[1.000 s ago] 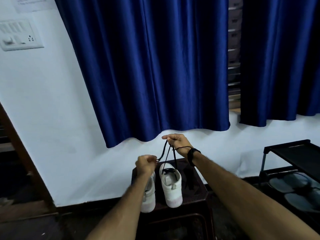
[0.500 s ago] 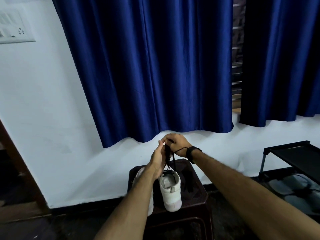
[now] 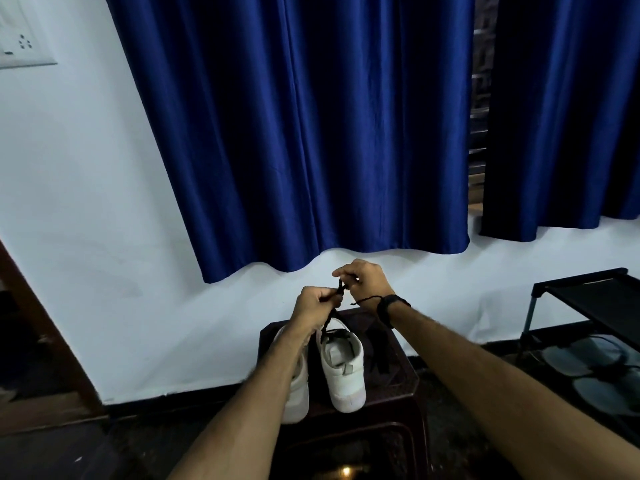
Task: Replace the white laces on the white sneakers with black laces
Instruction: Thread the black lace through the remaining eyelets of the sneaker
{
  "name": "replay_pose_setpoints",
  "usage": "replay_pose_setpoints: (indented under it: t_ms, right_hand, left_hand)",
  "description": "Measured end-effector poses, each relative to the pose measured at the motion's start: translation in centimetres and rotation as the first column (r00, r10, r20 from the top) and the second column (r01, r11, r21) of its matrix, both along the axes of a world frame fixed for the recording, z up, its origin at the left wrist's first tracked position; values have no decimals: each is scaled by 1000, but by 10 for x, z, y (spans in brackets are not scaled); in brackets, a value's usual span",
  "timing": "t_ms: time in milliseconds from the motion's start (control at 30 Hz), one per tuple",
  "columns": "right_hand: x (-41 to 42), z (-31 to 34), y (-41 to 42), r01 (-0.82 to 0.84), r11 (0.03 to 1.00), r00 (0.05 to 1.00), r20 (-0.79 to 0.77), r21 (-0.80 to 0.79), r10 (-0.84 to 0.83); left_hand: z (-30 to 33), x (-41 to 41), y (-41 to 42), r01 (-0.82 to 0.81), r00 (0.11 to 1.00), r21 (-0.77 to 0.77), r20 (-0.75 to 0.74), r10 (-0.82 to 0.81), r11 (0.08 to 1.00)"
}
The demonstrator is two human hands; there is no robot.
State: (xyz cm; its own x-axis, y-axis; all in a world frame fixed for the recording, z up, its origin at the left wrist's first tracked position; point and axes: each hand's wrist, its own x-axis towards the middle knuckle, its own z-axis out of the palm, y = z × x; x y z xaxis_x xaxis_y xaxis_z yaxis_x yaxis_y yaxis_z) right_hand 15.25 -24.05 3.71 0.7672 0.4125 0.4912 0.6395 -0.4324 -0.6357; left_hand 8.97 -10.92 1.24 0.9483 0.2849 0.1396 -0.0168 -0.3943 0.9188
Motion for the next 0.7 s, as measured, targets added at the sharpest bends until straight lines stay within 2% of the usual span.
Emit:
replay_pose_setpoints:
  t_ms: [100, 167, 233, 300, 400, 467, 600, 700]
  right_hand:
    - [0, -8, -4, 76, 995, 997, -30, 64, -74]
    - [-5, -20, -9, 145, 978, 988, -81, 150, -134]
    - [-15, -39, -14, 213, 948, 966, -194, 238, -168]
    - [-25, -60, -13, 260, 915, 942, -291, 308, -169]
    - [-33, -79, 0, 286, 871, 918, -376, 400, -129]
    - [-34, -82, 12, 299, 832, 891, -448, 468, -68]
    - [-34, -78, 26, 263, 783, 867, -494, 564, 64]
    - [-39, -71, 24, 192, 812, 877, -468, 551, 110]
  left_hand:
    - [11, 1, 2, -14, 998, 370, -54, 37, 929]
    - [19, 1, 1, -41, 994, 525, -64, 87, 850]
    - [28, 1, -1, -35, 988, 674, -90, 129, 738]
    - [35, 4, -3, 13, 984, 733, -131, 123, 680]
    - [42, 10, -7, 79, 974, 724, -201, 100, 685]
    - [41, 14, -4, 91, 971, 633, -226, 72, 769]
    - [37, 10, 1, -39, 981, 389, -158, 109, 920]
    - [29, 6, 2, -136, 978, 244, -122, 169, 960]
